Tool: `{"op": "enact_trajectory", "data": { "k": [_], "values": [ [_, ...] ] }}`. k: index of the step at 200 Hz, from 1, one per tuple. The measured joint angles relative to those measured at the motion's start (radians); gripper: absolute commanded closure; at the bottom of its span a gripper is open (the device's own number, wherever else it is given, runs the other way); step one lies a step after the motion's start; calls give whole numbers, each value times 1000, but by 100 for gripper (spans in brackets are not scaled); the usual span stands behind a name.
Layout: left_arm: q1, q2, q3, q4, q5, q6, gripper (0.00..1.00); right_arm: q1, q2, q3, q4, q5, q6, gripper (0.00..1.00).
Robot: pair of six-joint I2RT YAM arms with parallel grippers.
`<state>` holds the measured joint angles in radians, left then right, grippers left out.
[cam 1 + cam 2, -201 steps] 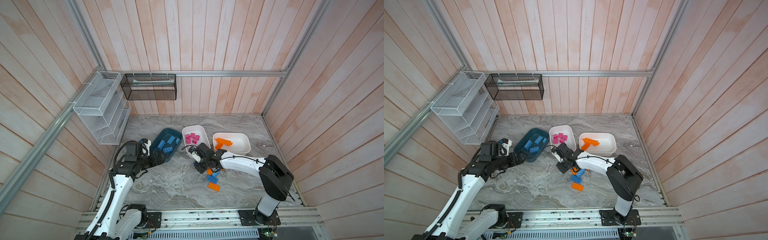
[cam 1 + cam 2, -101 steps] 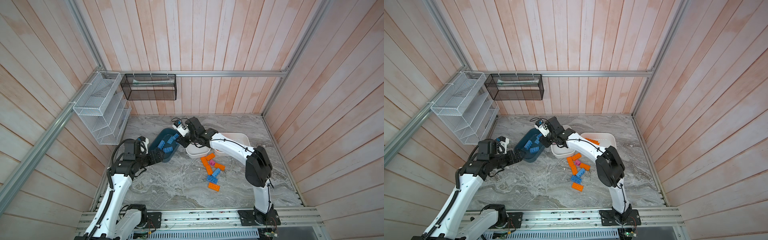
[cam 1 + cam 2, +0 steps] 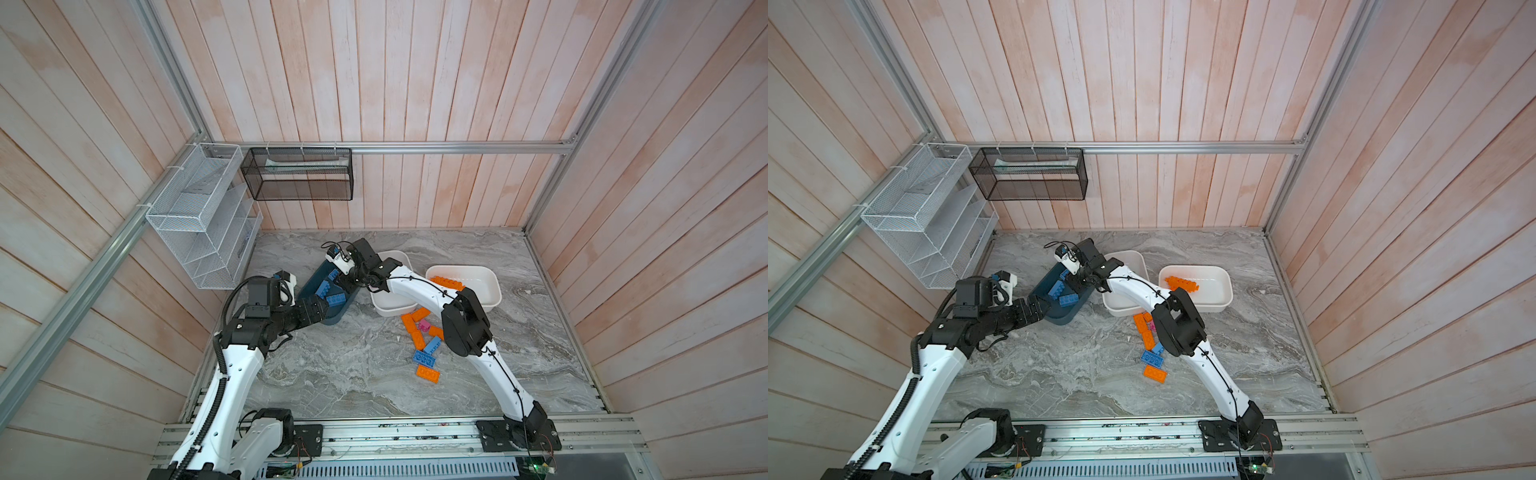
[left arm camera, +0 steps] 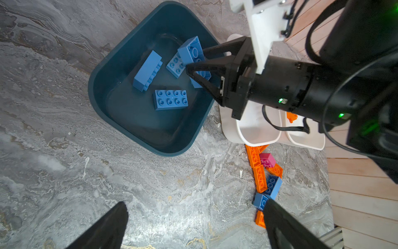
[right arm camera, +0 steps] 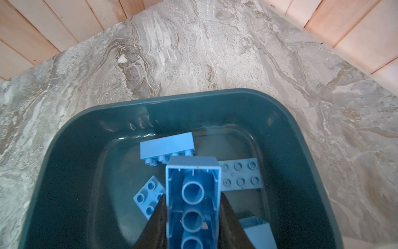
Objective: Sort the legos into containers by color
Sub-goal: 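Carry the blue brick into the teal tub and open the right gripper, then move the right gripper back down over the orange bricks in the pile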
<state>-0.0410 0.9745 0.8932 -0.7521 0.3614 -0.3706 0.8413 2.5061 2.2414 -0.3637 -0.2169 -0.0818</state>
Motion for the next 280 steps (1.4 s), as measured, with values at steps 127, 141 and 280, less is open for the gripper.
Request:
{"op": "enact_trajectory", "data": {
  "k": [127,141,280],
  "values": [
    [9,2,-7,11,11,7,0,-54,-452,-469,-51,-13,10,37],
    [10,2,-12,11,22,7,0,-59,-603,-615,-39,-4,61,38],
    [10,11,-20,11,50,6,0,-61,-981,-1281,56,135,387,42]
  ]
}}
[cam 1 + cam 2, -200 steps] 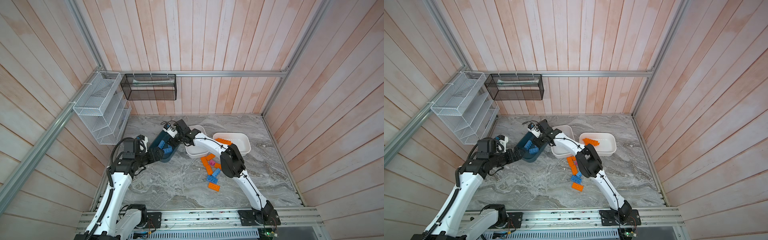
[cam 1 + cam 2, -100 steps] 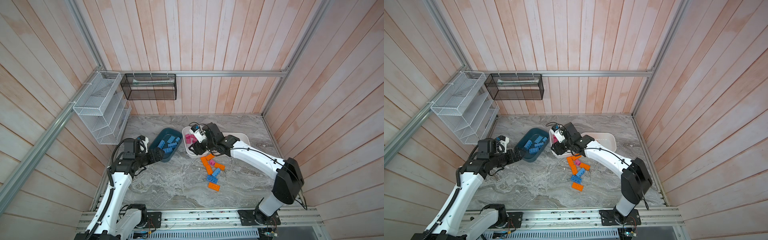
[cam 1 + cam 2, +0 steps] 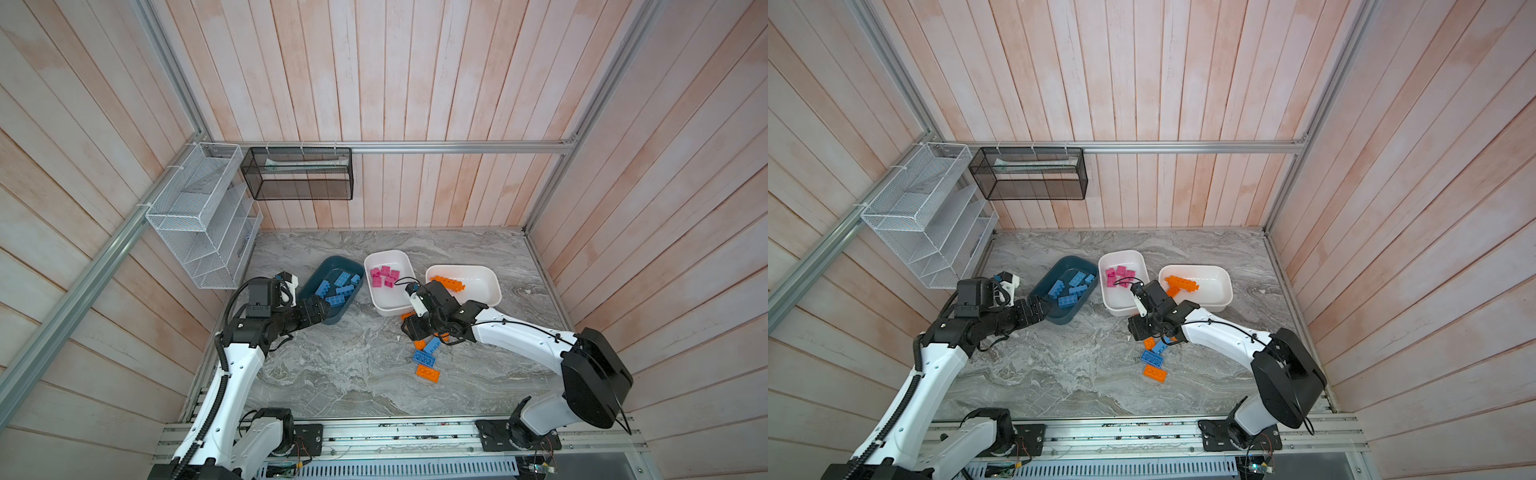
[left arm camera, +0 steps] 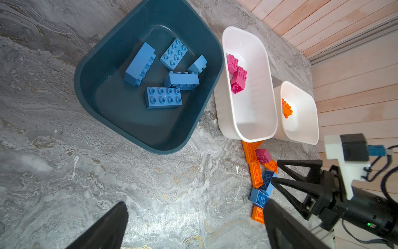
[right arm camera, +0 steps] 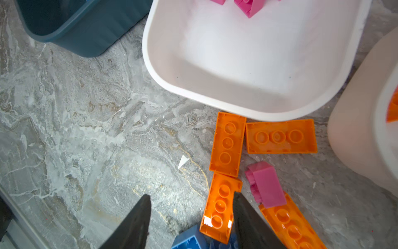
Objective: Sort the legos into containers by color
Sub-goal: 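Move the right gripper back down over the orange bricks in the pile, then close the right gripper on an orange brick beside the white tub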
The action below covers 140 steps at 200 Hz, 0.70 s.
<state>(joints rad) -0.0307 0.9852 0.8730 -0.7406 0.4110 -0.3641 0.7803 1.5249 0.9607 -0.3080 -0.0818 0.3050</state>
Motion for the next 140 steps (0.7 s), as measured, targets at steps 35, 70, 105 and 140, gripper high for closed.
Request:
{"op": "enact_trajectory", "data": {
  "k": [35,70,105,140],
  "values": [
    [0,-4,-4,1,0,-3,0,-13,56,-16,75,8,10,43],
    [0,-5,-8,0,0,-4,0,-18,103,-32,106,23,10,43],
    [0,-5,-8,0,0,-3,0,-23,137,-32,118,51,6,43],
    [0,-5,-8,0,0,-3,0,-35,179,-31,136,62,0,43]
  ]
}}
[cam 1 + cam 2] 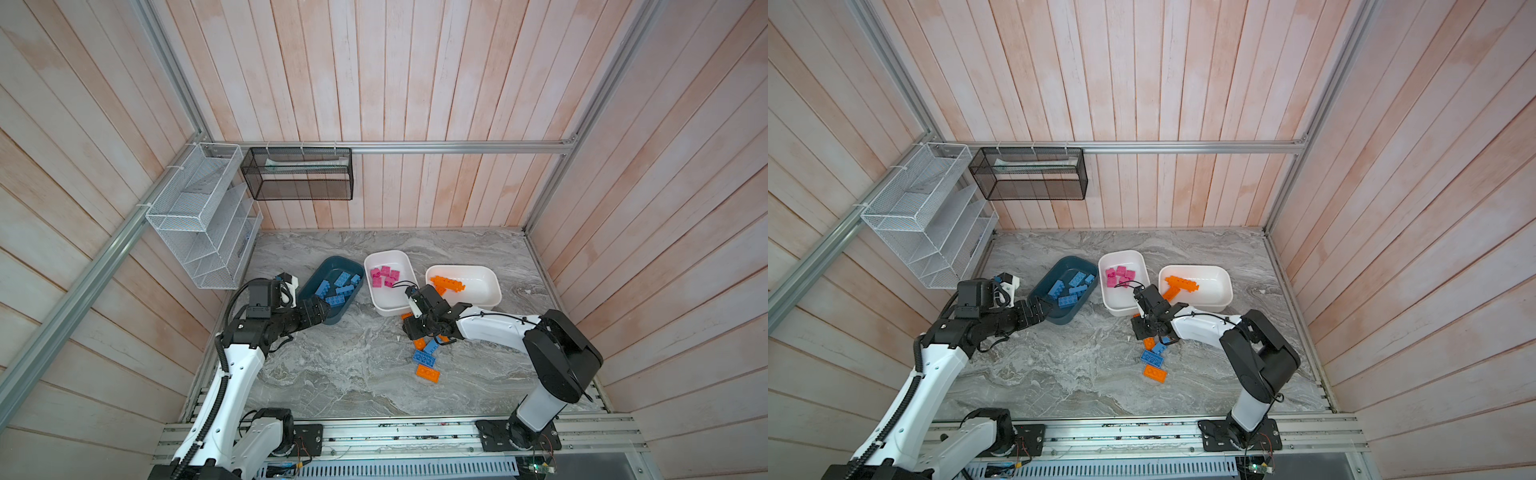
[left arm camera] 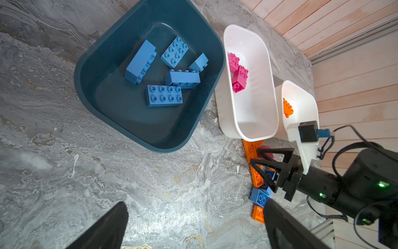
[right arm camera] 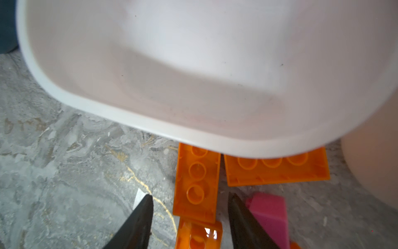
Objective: Sort the legos into containers by color
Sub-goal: 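Close the right gripper on an orange brick beside the white tub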
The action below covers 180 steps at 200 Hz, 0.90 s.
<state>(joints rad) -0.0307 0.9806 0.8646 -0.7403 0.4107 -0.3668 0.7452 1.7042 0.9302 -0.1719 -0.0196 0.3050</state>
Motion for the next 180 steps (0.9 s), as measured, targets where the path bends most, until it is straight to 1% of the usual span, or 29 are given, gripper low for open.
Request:
{"op": "enact_trajectory", "data": {
  "k": [92,132,162,180],
  "values": [
    [0,2,0,0,0,5,0,0,62,21,46,3,-19,48],
    [0,5,0,0,0,5,0,10,74,28,51,53,-29,58],
    [0,5,-2,0,1,6,0,23,76,29,47,98,-46,69],
    [0,5,-9,3,1,7,0,27,74,28,47,112,-51,73]
  ]
}}
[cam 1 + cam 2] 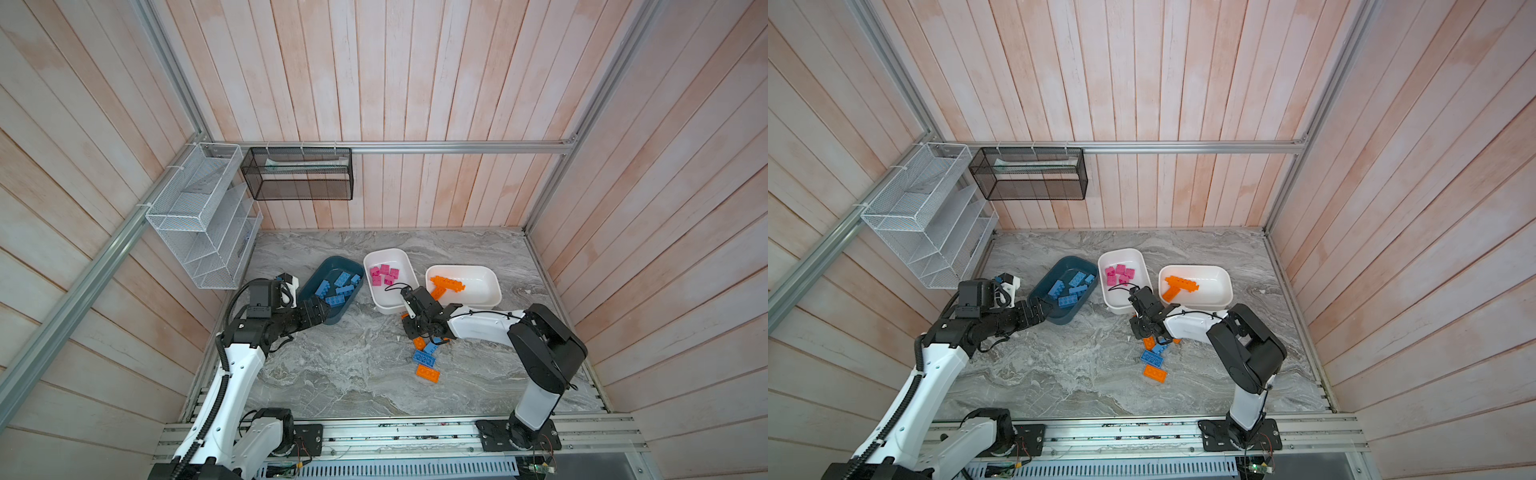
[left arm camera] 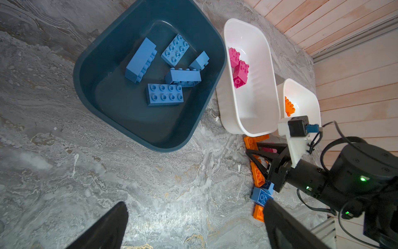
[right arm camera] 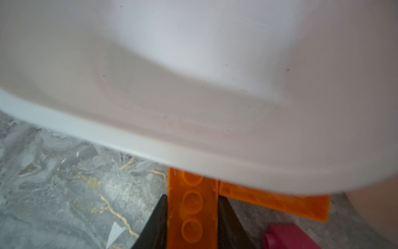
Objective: Sort the legos into containers by color
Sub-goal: 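Close the right gripper on an orange brick beside the white tub, then carry the orange brick with the right gripper into the farther white tub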
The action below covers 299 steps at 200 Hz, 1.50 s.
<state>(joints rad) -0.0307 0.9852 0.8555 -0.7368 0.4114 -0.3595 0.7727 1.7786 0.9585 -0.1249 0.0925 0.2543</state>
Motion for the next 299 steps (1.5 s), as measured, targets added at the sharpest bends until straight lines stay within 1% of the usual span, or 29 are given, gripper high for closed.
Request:
{"op": "enact_trajectory", "data": {
  "k": [27,56,93,124,146,158,171,184,203,224,250,268,299],
  "values": [
    [0,0,-6,2,2,0,0,6,-11,-11,-3,12,0,77],
    [0,0,-6,4,3,0,0,6,-76,-46,-11,14,1,78],
    [0,0,-6,4,12,0,0,6,-231,-80,-11,8,0,79],
    [0,0,-6,13,55,-3,0,-1,-398,-107,-67,-3,1,79],
    [0,2,-6,32,98,-8,0,-59,-525,-120,-122,-35,-8,79],
    [0,3,-6,46,122,-16,0,-126,-576,-119,-143,-72,-33,79],
    [0,8,-6,65,148,-27,0,-226,-600,-106,-170,-118,-83,79],
    [0,11,-7,84,171,-37,0,-328,-585,-76,-200,-176,-150,78],
    [0,11,-7,110,200,-53,0,-463,-509,-2,-243,-290,-269,77],
    [0,11,-7,130,218,-64,0,-549,-402,74,-277,-395,-397,77],
    [0,12,-7,133,228,-72,0,-579,-253,151,-311,-474,-541,77],
    [-1,12,-7,132,233,-71,0,-579,-159,196,-325,-510,-608,76],
    [-1,12,-6,125,235,-69,0,-578,-34,254,-333,-520,-713,76]
  ]
}}
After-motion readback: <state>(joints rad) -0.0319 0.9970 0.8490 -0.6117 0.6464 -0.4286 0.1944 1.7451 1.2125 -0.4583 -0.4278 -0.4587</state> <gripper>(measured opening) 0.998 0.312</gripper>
